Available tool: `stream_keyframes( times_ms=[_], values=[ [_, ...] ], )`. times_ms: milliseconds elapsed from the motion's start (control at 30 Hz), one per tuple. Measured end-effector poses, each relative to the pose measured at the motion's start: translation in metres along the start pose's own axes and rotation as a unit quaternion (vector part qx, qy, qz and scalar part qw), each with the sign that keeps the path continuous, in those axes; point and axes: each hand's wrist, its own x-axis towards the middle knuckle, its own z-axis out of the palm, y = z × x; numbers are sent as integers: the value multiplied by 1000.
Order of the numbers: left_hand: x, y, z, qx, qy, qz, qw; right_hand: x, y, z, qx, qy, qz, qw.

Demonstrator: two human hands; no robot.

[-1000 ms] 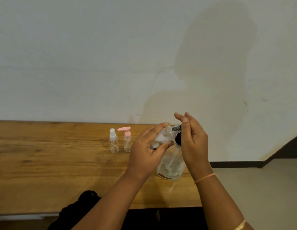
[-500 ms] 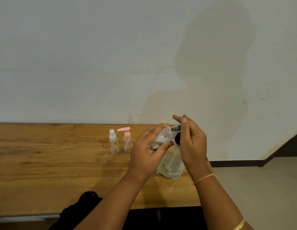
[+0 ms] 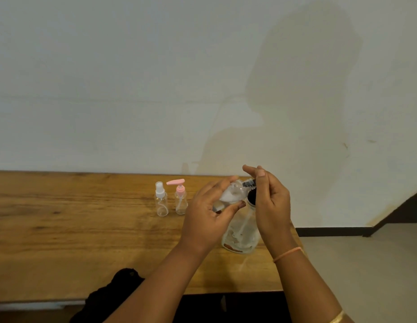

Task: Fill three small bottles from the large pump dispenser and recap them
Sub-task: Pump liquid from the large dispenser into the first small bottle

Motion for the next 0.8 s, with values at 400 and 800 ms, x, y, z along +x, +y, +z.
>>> stream_keyframes(
  times_ms=[400, 800],
  values=[
    [-3, -6, 1, 35, -3, -9, 999, -1, 7, 1, -39, -2, -2, 999],
    [1, -2, 1, 11, 0, 5, 1000, 4, 3, 0, -36, 6, -18, 999]
  ],
)
